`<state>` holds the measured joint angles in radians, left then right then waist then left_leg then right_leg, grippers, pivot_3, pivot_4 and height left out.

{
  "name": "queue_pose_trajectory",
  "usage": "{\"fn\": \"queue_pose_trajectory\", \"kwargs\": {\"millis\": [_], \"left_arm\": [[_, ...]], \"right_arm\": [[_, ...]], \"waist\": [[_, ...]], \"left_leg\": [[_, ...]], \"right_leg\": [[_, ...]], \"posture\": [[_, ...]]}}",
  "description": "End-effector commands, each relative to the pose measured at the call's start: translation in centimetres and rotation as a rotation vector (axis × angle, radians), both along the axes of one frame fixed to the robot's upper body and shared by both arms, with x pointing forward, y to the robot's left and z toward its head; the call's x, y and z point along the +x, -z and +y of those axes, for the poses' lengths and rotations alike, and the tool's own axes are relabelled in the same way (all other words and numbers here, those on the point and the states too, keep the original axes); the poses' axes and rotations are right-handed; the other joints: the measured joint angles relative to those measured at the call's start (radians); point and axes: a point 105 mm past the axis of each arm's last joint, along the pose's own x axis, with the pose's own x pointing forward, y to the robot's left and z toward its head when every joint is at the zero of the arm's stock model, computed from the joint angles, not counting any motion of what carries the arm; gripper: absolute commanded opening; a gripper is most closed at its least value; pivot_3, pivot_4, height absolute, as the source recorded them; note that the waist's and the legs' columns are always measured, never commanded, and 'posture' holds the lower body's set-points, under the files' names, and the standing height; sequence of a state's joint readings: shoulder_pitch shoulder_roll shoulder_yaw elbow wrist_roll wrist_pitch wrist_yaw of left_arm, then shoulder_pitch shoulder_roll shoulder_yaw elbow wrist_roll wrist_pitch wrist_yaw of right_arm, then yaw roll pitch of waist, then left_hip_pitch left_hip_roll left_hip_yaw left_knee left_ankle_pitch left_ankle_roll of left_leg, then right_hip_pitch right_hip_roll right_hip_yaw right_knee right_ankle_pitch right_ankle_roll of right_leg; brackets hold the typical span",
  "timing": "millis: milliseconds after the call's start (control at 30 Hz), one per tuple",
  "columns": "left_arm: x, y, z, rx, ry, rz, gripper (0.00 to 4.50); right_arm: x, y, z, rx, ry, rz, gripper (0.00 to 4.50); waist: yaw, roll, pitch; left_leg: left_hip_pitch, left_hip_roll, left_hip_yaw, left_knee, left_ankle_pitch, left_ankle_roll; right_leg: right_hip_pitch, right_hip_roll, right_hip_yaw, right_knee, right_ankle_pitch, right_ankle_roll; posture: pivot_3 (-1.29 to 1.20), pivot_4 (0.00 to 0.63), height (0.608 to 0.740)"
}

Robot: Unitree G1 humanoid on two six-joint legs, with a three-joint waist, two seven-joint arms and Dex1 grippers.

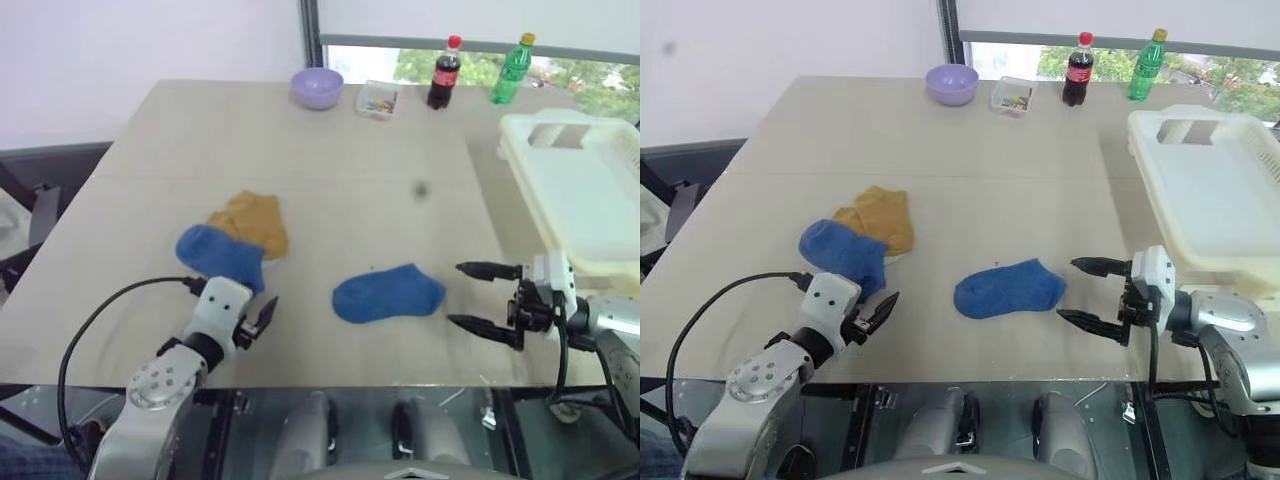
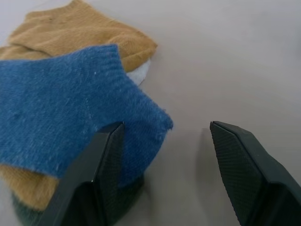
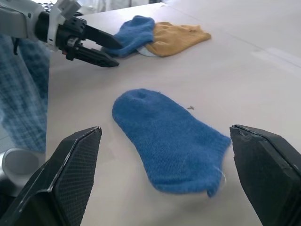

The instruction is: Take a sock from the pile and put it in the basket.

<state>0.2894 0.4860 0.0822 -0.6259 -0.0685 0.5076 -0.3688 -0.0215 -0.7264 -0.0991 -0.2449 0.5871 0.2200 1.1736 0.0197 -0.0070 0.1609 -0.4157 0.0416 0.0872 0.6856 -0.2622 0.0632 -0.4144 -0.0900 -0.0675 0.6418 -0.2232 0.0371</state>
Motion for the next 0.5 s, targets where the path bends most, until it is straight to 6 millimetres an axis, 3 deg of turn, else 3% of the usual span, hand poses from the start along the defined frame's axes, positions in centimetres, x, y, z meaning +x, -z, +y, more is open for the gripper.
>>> {"fn": "queue_pose_trajectory", "kwargs": {"millis": [33, 300, 400, 433, 500], "left_arm": [[-0.03, -0.13, -0.19, 0.038, 0.004, -0.038, 3.1], [0.72, -0.5, 0.31, 0.076, 0.002, -0.082, 3.1], [0.76, -0.39, 0.55, 0.078, -0.001, -0.08, 1.88], [0.77, -0.35, 0.59, 0.075, -0.002, -0.078, 1.68], [0.78, -0.3, 0.7, 0.077, -0.002, -0.077, 0.57]], "right_arm": [[-0.03, -0.39, 0.2, 0.001, -0.021, -0.011, 4.5], [-0.12, -0.36, 0.34, 0.002, -0.011, -0.015, 4.5], [-0.25, -0.28, 0.39, 0.004, -0.005, -0.016, 4.5], [-0.29, -0.25, 0.37, 0.005, -0.003, -0.015, 4.5], [-0.32, -0.18, 0.3, 0.004, 0.003, -0.017, 4.5]], "waist": [[-0.002, 0.0, 0.0], [-0.004, 0.0, 0.0], [-0.005, 0.0, 0.0], [-0.005, 0.0, 0.0], [-0.004, 0.0, 0.0]], "left_leg": [[0.0, 0.0, 0.0, 0.0, 0.0, 0.0], [0.0, 0.0, 0.0, -0.001, 0.0, 0.0], [0.0, 0.0, 0.0, -0.001, 0.0, 0.0], [0.0, 0.0, 0.0, -0.001, 0.0, 0.0], [-0.001, 0.0, 0.0, -0.001, 0.0, 0.0]], "right_leg": [[0.0, 0.0, 0.0, 0.0, 0.0, 0.0], [-0.001, 0.0, 0.0, 0.0, 0.0, 0.0], [-0.001, 0.0, 0.0, 0.0, 0.0, 0.0], [-0.001, 0.0, 0.0, 0.0, 0.0, 0.0], [-0.001, 0.0, 0.0, 0.0, 0.0, 0.0]], "posture": [[0.0, 0.15, 0.733], [0.0, 0.15, 0.733], [0.0, 0.15, 0.733], [0.0, 0.15, 0.733], [0.0, 0.15, 0.733]]}}
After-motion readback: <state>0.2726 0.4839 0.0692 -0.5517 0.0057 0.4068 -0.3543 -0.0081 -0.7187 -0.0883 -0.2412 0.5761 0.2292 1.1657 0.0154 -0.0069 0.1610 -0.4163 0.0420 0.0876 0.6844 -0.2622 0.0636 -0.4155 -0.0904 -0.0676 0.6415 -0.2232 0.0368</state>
